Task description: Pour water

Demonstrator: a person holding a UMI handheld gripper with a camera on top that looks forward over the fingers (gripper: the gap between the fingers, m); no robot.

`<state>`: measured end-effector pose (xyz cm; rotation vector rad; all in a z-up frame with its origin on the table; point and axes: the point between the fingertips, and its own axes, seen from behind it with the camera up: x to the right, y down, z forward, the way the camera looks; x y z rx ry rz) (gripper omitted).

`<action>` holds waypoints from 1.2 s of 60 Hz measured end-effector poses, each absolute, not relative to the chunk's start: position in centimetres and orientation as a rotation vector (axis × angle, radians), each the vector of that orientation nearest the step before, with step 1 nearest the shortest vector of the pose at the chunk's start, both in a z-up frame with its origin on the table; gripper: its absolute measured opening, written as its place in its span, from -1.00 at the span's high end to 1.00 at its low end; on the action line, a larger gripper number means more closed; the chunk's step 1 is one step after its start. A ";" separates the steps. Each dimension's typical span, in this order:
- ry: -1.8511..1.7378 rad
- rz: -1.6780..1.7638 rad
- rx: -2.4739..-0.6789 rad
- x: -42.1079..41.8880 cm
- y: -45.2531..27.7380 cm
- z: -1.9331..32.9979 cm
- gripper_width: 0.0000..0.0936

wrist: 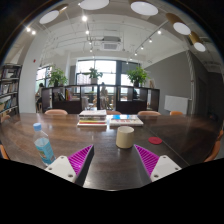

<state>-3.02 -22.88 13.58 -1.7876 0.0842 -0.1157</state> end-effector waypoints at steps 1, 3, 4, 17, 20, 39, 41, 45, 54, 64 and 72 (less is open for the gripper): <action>0.085 -0.112 -1.786 -3.1 -22.9 13.6 -0.72; 0.084 -0.106 -1.783 -3.6 -23.0 13.4 -0.71; 0.080 -0.102 -1.782 -3.9 -23.1 13.2 -0.71; -0.069 0.017 -1.767 -15.8 -25.4 9.1 -0.72; -0.110 0.042 -1.751 -18.5 -25.4 8.9 -0.73; -0.169 0.170 -1.705 -28.6 -20.4 8.9 -0.71; -0.157 0.176 -1.699 -29.0 -19.5 9.0 -0.71; -0.130 0.170 -1.695 -29.3 -17.8 9.0 -0.71; -0.122 0.117 -1.703 -29.5 -15.1 8.7 -0.59; -0.104 0.086 -1.694 -29.2 -13.3 8.2 -0.04; -0.124 0.123 -1.688 -29.5 -13.4 8.4 0.25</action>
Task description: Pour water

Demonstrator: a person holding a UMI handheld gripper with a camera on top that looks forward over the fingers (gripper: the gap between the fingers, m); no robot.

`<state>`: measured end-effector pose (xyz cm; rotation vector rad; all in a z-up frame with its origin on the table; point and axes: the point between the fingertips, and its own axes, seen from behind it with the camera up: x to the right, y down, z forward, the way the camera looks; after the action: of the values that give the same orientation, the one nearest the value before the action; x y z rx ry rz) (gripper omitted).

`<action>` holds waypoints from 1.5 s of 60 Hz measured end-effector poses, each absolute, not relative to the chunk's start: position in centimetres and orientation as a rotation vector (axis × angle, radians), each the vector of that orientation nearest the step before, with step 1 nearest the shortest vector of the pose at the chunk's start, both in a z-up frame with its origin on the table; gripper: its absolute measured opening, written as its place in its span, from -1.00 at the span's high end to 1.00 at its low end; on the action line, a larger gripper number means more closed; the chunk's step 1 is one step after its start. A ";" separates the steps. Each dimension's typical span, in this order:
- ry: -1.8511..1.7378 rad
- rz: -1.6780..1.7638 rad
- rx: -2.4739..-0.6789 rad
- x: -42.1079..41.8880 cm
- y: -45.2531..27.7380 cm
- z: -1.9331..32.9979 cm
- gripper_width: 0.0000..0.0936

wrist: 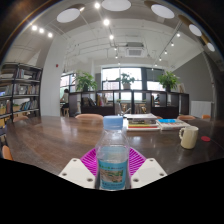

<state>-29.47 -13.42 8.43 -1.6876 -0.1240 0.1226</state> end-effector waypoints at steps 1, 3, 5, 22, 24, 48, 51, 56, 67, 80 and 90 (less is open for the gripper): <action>-0.122 0.127 -1.687 -29.4 -13.4 8.4 0.28; -0.122 0.134 -1.684 -29.4 -13.5 8.5 0.37; -0.127 0.140 -1.680 -29.4 -13.6 8.6 0.36; -0.045 0.224 -1.685 -27.7 -11.8 8.9 0.40; -0.006 0.256 -1.687 -26.9 -11.1 9.6 0.40; 0.763 0.979 -1.377 -11.9 -0.7 19.5 0.41; 0.874 1.087 -1.303 -10.7 -1.7 22.0 0.41; 1.037 1.242 -1.146 -7.6 0.6 21.3 0.36; 1.312 1.480 -0.834 -2.7 0.3 22.0 0.36; 1.535 1.647 -0.504 1.6 0.4 20.4 0.36; 1.604 1.698 -0.396 2.5 1.0 20.0 0.35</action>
<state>2.50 0.98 20.05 -0.3963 1.6037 1.6978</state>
